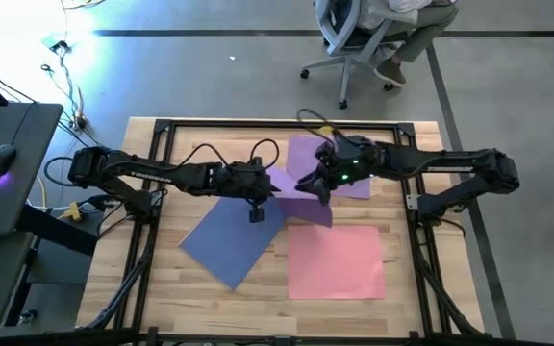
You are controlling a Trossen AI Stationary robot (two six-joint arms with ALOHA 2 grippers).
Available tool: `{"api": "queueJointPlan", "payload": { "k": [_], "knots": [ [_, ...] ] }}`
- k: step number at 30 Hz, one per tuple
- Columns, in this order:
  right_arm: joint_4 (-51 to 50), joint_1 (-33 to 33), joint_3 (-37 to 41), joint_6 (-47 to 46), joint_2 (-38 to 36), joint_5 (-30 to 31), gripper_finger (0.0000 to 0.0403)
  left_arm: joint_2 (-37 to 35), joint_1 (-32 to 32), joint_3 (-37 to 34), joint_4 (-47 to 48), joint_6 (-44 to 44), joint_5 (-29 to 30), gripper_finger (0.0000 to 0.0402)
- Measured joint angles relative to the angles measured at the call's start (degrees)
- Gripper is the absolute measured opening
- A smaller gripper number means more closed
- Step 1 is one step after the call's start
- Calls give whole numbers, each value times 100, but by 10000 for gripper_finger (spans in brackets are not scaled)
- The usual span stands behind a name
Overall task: Organize paper
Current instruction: Stack the violet paper on the top right violet paper
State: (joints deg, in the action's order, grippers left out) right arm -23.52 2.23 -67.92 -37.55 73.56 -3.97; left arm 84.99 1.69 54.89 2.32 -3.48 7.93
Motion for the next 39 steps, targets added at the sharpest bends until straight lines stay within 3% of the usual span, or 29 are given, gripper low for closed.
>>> {"api": "queueJointPlan", "payload": {
  "k": [4, 6, 10, 16, 20, 25, 30, 34, 39],
  "knots": [
    [-1537, -593, 139, -497, -545, 1478, 170, 0, 33, 0, -5, 89, -6, 0],
    [-2057, -951, 529, -1091, -694, 1935, 173, 0, 41, -1, 16, 90, -12, 0],
    [-1500, -1485, 1763, -2164, -821, 1871, 174, 0, 69, 0, 21, 86, -31, 0],
    [528, -1749, 3370, -2998, -688, 1850, 185, 0, 145, 0, 31, 92, -188, 0],
    [641, -1581, 3846, -3469, -512, 2001, 209, 0, 178, 0, 54, 89, -288, 0],
    [1019, -1288, 4004, -3044, -226, 1989, 214, 0, 178, -1, 102, 91, -291, 0],
    [1837, -1037, 3993, -2380, 244, 1836, 195, 0, 180, -2, 127, 91, -289, 0],
    [1862, -867, 3993, -2581, 739, 1767, 163, 0, 178, -2, 136, 92, -289, 0],
    [2260, -786, 3995, -2806, 998, 1686, 67, -5, 180, 16, 161, 92, -280, 0]
  ]
}}
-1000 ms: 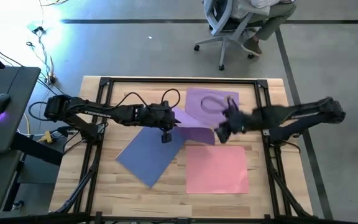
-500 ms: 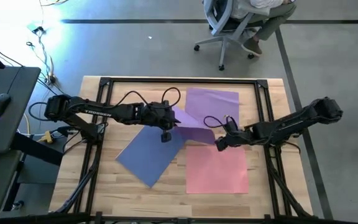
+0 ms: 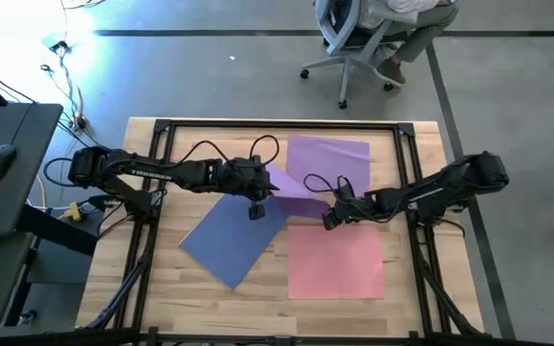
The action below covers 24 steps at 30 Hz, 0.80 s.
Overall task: Organize paper
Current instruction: Stack the violet paper on the top right violet paper
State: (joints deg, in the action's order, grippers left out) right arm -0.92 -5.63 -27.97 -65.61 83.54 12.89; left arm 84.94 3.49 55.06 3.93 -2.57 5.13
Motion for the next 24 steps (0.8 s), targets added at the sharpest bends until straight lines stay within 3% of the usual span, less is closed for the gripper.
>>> {"api": "queueJointPlan", "payload": {
  "k": [2, 4, 11, 17, 24],
  "knots": [
    [-37, 0, -104, -35, -152, -9, 19, -16, -2, 136, 73, -2, 14, 0],
    [-431, 0, -332, -43, -414, -8, 8, -70, 4, 364, 183, -2, 53, 0],
    [-4023, 548, -1847, 354, -1690, -570, 0, -83, 436, 1057, 496, 368, 152, 0],
    [-6538, 1873, -3545, 1336, -1975, -997, 0, 159, 1269, 1046, 507, 850, -231, 0],
    [-7281, 3840, -4562, 3210, -1434, -1076, 0, 1035, 1937, 1047, -499, 848, -898, 0]
  ]
}}
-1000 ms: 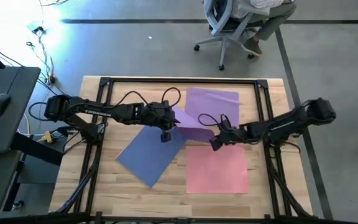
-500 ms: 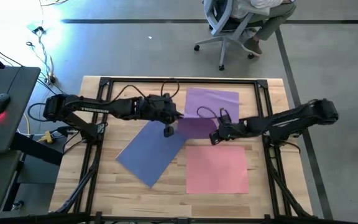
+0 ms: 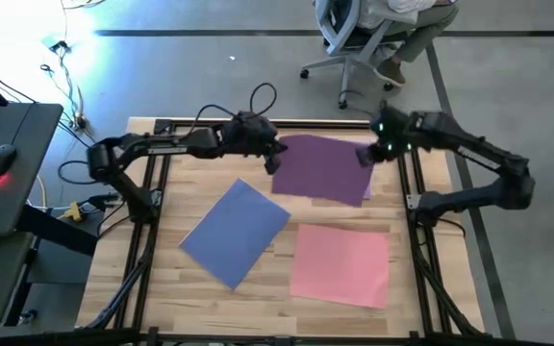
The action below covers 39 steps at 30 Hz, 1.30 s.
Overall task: Organize paper
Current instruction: Stack the violet paper on the top right violet paper
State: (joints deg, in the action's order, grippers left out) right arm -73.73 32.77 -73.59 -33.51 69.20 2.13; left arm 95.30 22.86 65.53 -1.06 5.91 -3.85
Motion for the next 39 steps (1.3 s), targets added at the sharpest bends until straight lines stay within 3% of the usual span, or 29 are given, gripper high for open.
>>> {"api": "queueJointPlan", "payload": {
  "k": [7, 14, 21, 27, 39],
  "knots": [
    [11, 1252, -187, 1392, 893, -291, 0, 935, 318, 38, -711, 116, -163, 0],
    [-2, 1910, -187, 2127, 1647, -864, 0, 1280, 487, 240, -745, 98, -458, 0],
    [-393, 2050, -424, 2185, 1674, -1287, 0, 1157, 541, 667, -576, -62, -750, 0],
    [-1231, 2050, -1102, 2214, 1662, -1544, 0, 1165, 494, 1205, 296, -139, -1122, 0],
    [-1231, 2463, -484, 2751, 2117, -1895, 0, 1468, 478, 1225, 1168, -80, -1113, 0]
  ]
}}
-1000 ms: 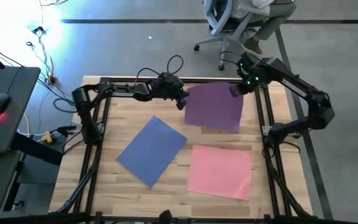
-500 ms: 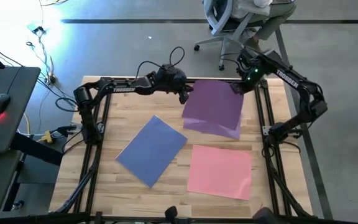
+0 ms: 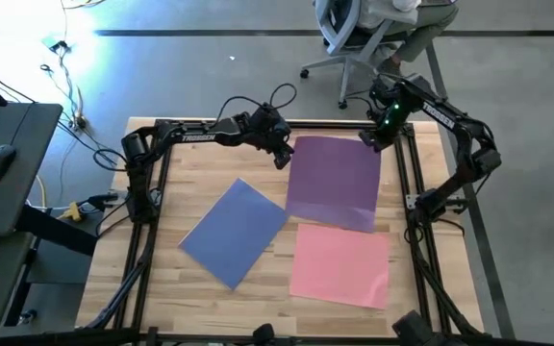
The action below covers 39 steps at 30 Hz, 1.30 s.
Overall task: Organize paper
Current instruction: Stack the violet paper on the top right violet paper
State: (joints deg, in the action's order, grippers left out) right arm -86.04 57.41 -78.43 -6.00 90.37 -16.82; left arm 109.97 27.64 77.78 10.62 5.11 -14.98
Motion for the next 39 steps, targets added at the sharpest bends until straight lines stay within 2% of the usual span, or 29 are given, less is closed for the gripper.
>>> {"api": "queueJointPlan", "payload": {
  "k": [3, 8, 13, 20, 23, 30, 34, 39],
  "knots": [
    [-148, 0, -118, 5, -2, -80, 0, -90, -31, 134, 272, 43, -39, 0],
    [-393, -62, -252, 59, -11, -593, 0, -150, -44, 525, 689, 57, -786, 0],
    [-394, -131, 26, 107, -13, -648, 0, 52, -108, 529, 820, -63, -671, 0],
    [-196, -114, 882, 190, -11, -586, 0, 486, -118, 525, 898, -68, -643, 0],
    [107, -117, 1267, 36, -11, -438, 0, 637, -118, 525, 895, -77, -588, 0],
    [896, -96, 1938, -537, -11, -424, 0, 736, -98, 525, 844, -225, 28, 0],
    [1403, -79, 2208, -762, -11, -706, 0, 734, -92, 525, 961, -227, 48, 0],
    [1769, -110, 2258, -724, -11, -736, 0, 804, -95, 525, 1430, -467, 114, 0]
  ]
}}
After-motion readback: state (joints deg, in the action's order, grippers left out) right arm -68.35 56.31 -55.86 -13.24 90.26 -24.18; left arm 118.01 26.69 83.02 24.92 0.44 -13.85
